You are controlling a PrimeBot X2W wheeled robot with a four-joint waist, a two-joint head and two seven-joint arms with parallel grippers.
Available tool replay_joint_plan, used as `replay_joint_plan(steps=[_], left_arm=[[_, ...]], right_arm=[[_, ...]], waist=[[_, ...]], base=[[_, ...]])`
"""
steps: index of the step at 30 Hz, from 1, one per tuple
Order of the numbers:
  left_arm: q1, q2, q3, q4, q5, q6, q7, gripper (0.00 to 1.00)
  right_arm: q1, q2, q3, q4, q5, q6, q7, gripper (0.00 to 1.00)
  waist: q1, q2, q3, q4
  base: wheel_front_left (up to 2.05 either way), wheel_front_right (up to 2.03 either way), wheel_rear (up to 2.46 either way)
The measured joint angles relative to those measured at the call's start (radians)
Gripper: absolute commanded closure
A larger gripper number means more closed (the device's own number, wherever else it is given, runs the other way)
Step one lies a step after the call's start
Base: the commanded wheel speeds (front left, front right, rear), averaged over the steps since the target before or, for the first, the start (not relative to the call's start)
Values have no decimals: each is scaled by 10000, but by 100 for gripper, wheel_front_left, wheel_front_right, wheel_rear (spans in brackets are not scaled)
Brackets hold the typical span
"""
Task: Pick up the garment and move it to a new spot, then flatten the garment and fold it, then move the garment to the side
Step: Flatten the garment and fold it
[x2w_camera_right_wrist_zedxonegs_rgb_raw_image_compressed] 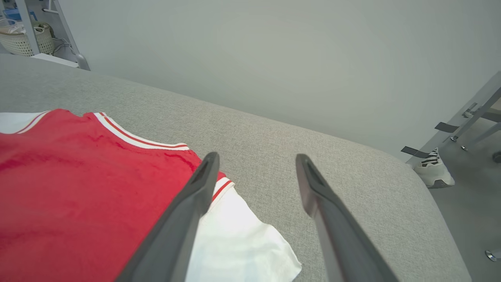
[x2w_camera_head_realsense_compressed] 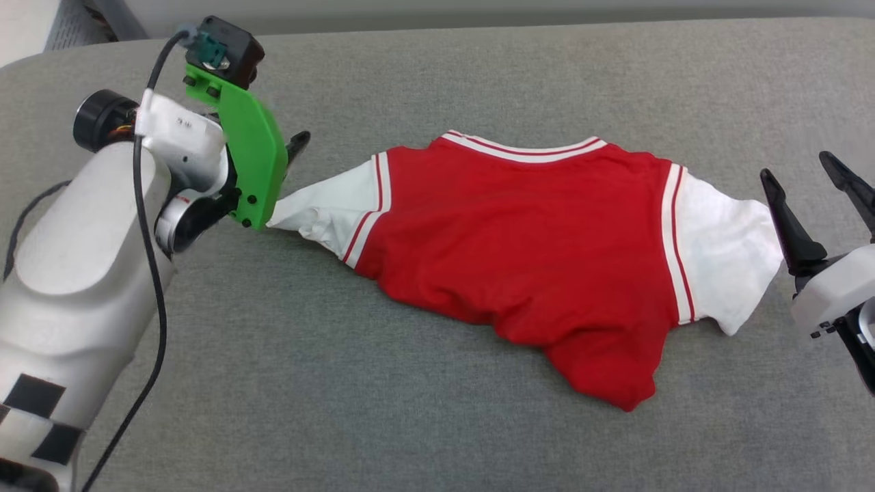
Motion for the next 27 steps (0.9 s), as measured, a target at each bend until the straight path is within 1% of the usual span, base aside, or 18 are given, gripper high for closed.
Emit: replay_joint_plan(steps=[3,6,10,13,15,21,22,23,24,27], left_arm=[[-502,349,-905,378,-380,0,1058,0],[-778,681,-1417,851,-788,0,1580,0],[-892,1014,-1996,1383,-1229,0,1743,0],[-881,1083,-2326,1653,-1720,0,1745,0],[-881,1126,-2633,1678,-1937,0,1756,0],[-1157,1486,-3607,1494,-2282,0,1906,0],[-1207,1509,-3703,1484,-2376,2,1898,43],[-1252,1528,-3812,1486,-2464,0,1814,98],[-1267,1530,-3891,1488,-2541,0,1724,100],[-1402,1542,-4276,1482,-2577,-12,1344,100]], right_arm=[[52,104,-71,-261,-88,0,127,0],[53,151,-130,-437,-136,0,201,0],[50,201,-194,-545,-151,0,201,0],[45,234,-215,-552,-161,0,199,0],[39,242,-230,-541,-159,0,196,0],[-189,268,-196,-441,-157,0,94,0],[-215,265,-190,-428,-157,0,71,0],[-223,259,-182,-397,-155,0,50,0],[-223,257,-176,-359,-155,0,25,0],[-227,245,-192,-301,-146,0,-40,0]], waist=[[0,0,263,-210],[0,0,542,-418],[0,0,925,-665],[0,0,1180,-818],[0,0,1317,-891],[-1,0,1585,-958],[-1,0,1601,-953],[-1,0,1610,-940],[-1,0,1610,-921],[-1,0,1583,-871]], base=[[0,0,0],[0,0,0],[0,0,0],[0,0,0],[0,0,0],[0,0,0],[0,0,0],[0,0,0],[0,0,0],[0,0,0]])
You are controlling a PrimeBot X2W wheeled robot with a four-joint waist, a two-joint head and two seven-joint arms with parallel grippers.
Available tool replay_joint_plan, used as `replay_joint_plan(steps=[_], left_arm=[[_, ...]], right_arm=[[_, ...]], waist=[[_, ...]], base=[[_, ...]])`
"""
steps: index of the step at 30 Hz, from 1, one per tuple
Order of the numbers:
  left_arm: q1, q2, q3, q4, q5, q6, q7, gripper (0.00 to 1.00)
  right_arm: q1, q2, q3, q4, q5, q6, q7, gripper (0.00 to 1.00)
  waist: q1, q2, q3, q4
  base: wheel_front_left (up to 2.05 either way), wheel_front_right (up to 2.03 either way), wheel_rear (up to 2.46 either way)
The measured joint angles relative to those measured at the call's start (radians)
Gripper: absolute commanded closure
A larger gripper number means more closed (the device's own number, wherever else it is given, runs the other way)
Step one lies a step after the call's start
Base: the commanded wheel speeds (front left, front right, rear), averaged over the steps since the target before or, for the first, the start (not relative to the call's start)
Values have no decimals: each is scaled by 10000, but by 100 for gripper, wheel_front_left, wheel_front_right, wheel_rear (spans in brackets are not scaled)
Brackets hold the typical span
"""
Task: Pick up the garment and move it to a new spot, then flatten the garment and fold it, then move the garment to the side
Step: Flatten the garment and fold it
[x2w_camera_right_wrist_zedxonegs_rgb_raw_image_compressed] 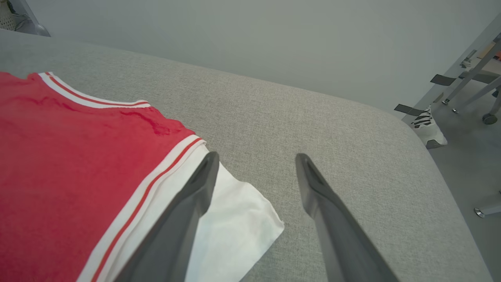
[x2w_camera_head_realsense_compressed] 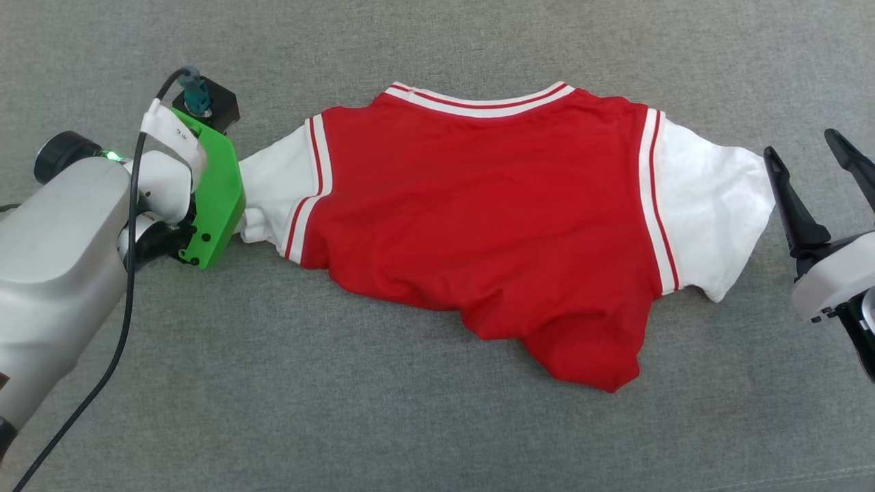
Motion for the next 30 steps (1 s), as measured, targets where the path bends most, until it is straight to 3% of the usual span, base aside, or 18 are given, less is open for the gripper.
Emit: replay_joint_plan(steps=[12,19,21,22,23,24,30], left_arm=[[-1611,485,-497,844,821,-35,-2644,100],[-1664,-54,-755,2487,1110,-35,-3816,100],[-1255,-372,-972,3630,963,-33,-4403,100],[-1268,-374,-961,3800,963,-33,-4535,88],[-1271,-387,-951,3981,963,-33,-4721,24],[-1272,-424,-982,4130,974,-33,-4943,0],[-1533,-558,-1058,4880,1323,-29,-6194,0]], right_arm=[[24,-10,-217,73,54,0,-293,0],[-59,153,46,215,61,0,-407,0],[-145,155,79,387,98,0,-508,0],[-145,157,79,401,98,0,-512,0],[-145,157,79,424,98,0,-512,0],[-144,161,75,449,98,0,-514,0],[-87,173,-38,535,98,0,-558,0]], waist=[[1,-1,-65,74],[1,0,168,-291],[1,0,312,-663],[0,0,324,-697],[0,0,331,-729],[1,0,320,-744],[1,-1,110,-589]], base=[[0,0,0],[0,0,0],[0,0,0],[0,0,0],[0,0,0],[0,0,0],[0,0,0]])
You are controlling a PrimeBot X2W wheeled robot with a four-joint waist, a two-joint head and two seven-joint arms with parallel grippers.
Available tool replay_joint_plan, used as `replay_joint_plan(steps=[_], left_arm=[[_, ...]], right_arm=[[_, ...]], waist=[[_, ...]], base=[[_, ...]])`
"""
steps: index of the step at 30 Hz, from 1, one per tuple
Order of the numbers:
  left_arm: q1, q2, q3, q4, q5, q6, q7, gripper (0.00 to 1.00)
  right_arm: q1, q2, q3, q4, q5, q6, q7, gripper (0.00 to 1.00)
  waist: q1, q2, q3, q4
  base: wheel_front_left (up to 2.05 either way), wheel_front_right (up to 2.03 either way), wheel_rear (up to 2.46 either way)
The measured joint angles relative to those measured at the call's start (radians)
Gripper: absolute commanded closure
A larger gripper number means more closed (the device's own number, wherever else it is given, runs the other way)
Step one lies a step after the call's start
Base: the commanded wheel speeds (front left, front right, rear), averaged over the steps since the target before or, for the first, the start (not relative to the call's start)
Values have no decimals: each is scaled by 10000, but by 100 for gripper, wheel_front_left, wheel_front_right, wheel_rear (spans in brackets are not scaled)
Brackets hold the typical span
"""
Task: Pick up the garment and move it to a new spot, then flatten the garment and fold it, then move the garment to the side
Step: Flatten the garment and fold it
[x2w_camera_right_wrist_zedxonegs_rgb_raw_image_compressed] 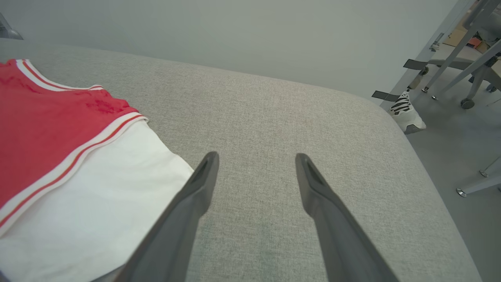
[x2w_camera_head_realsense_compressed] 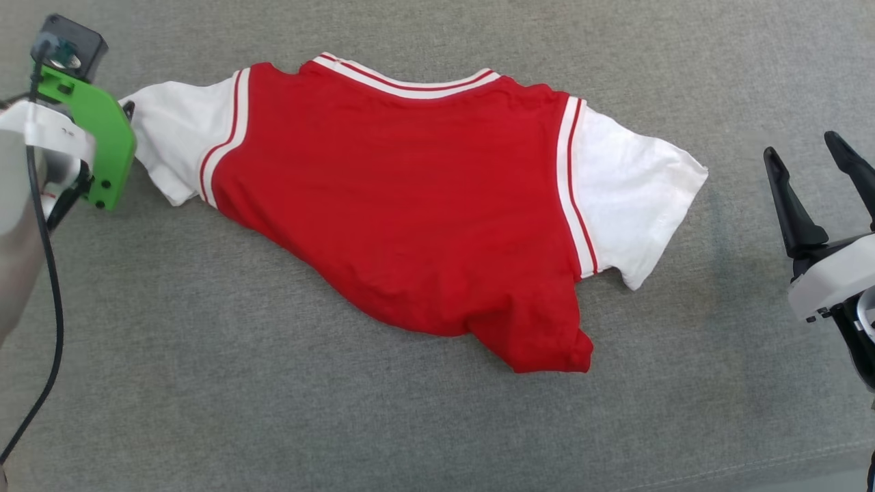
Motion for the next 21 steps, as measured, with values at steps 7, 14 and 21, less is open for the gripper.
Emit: replay_joint_plan(steps=[7,14,21], left_arm=[[-636,-109,267,284,-226,0,-577,0],[-669,-357,188,-111,-359,0,-1565,0],[-665,-372,416,-681,-456,255,-2982,0]], right_arm=[[218,96,31,-6,8,0,-6,0],[127,-669,389,-209,157,0,631,0],[-663,-2443,2127,-577,1896,0,3262,0]], waist=[[0,0,-359,238],[0,0,-798,485],[0,0,-1126,851]], base=[[0,0,0],[0,0,0],[0,0,0]])
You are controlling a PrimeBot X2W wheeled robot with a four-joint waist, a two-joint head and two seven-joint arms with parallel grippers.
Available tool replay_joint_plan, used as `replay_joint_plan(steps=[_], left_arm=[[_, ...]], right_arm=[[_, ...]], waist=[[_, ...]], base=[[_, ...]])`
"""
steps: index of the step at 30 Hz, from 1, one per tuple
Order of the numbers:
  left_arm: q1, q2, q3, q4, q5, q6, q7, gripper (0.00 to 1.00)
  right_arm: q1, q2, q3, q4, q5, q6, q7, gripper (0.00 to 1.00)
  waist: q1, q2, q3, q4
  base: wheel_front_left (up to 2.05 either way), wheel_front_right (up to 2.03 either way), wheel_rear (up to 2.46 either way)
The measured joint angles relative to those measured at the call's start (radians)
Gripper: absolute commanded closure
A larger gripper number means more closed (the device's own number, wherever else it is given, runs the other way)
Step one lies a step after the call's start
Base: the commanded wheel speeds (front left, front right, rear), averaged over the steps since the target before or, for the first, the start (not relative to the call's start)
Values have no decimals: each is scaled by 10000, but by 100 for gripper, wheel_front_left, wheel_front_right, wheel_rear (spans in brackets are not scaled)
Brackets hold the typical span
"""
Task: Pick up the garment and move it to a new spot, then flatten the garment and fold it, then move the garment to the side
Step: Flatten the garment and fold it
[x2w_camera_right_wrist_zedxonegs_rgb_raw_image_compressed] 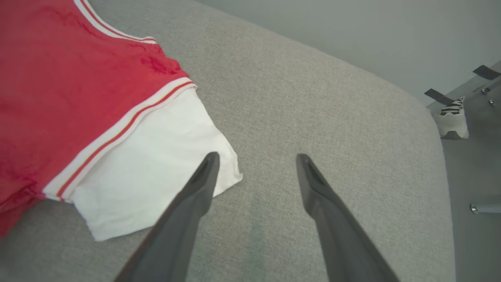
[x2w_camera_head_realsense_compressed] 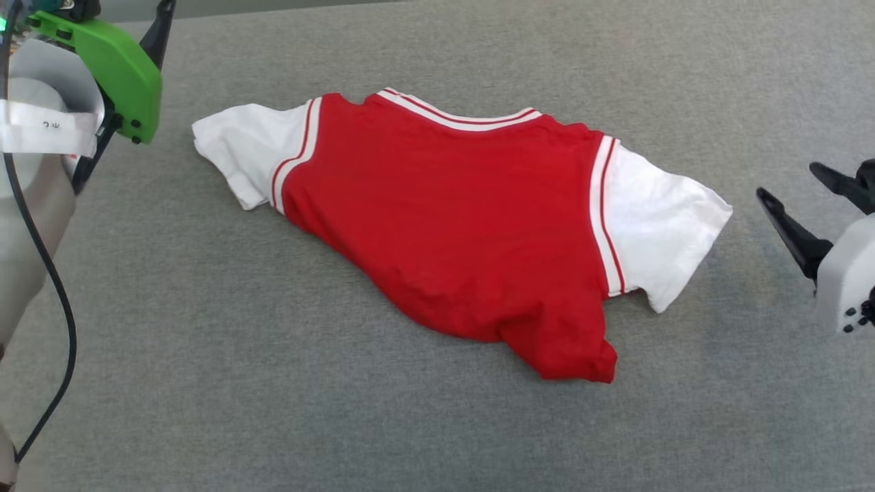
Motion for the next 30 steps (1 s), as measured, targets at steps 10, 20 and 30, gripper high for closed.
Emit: replay_joint_plan(steps=[10,20,30], left_arm=[[438,-12,481,-1615,192,1022,-476,0],[1081,171,819,-3214,468,1825,-485,0],[1370,531,941,-3430,194,1944,-242,0]], right_arm=[[-1418,-1218,1735,458,1835,0,3741,0],[-2579,-917,3152,2230,1958,-8,4385,0],[-2934,-1104,4027,2374,2201,-13,2997,100]], waist=[[0,0,-31,772],[0,0,705,1425],[0,0,950,1353]], base=[[0,0,0],[0,0,0],[0,0,0]])
